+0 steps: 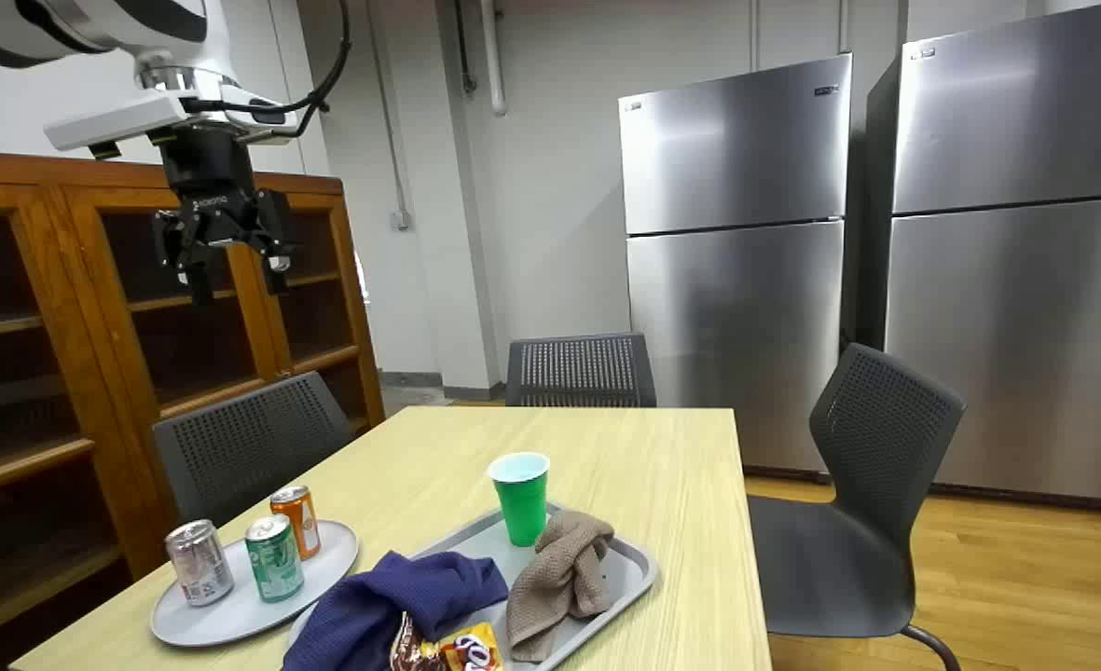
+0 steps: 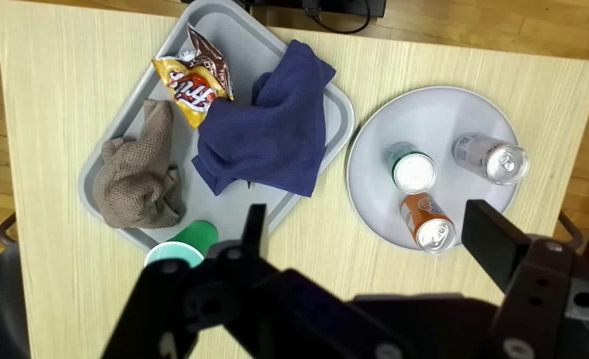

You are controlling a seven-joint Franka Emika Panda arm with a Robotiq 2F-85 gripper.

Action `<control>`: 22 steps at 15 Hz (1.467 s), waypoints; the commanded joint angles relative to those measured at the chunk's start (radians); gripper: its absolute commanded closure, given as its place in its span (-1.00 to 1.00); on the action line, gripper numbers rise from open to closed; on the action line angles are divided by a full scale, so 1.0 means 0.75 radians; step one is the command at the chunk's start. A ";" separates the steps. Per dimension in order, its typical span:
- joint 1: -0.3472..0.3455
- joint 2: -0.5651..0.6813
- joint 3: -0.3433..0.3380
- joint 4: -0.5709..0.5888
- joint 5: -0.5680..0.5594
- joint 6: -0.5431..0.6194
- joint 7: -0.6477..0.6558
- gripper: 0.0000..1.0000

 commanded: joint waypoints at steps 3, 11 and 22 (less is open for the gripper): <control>0.016 0.003 -0.013 0.003 -0.005 -0.003 0.005 -1.00; 0.016 0.003 -0.013 0.003 -0.005 -0.003 0.005 -1.00; 0.007 0.051 -0.007 -0.006 -0.019 0.024 0.033 -1.00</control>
